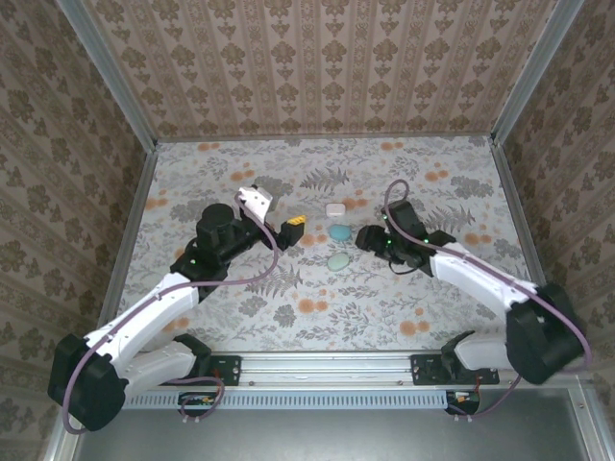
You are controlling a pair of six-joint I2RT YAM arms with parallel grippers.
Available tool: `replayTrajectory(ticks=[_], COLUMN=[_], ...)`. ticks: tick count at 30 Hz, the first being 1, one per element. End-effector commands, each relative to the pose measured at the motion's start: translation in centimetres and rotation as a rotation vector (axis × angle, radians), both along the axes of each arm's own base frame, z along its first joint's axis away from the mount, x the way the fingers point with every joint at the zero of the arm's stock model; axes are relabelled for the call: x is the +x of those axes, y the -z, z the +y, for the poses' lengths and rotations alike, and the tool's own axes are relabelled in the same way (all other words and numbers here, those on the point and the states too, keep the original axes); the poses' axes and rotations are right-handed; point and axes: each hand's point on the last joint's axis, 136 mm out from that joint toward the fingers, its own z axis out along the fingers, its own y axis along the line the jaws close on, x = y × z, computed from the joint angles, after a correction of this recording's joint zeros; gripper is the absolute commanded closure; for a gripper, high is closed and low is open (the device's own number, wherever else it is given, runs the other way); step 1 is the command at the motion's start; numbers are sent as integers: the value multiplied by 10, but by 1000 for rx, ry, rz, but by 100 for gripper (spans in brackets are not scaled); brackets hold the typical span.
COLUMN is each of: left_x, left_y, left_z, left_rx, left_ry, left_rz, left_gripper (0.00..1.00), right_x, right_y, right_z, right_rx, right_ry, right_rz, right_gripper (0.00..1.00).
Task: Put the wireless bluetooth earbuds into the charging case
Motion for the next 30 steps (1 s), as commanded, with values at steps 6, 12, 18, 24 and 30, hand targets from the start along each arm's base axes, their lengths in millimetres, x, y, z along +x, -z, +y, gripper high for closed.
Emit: replayTrajectory(ticks=[6,12,18,24,30], left_x=[60,71,76,84,90], left_y=[47,77,96,113,122], left_z=[113,205,240,259,261], left_rx=[58,46,149,212,223], left_ry=[-499,-818,-919,-955,-924], left_rz=[165,235,272,235,148], left_gripper=[2,2,2,2,2], right_x=[20,40,86,111,86], right_y=[-57,-9,26,30,21], right_z=[-140,-183,-142,-136,-135], right_rx=[-604,-676,-629,-520,-445], right_ry=[259,272,-22,-96,-93], right_rz=[-293,-249,-377,-410,-611], right_gripper=[6,6,6,7,5])
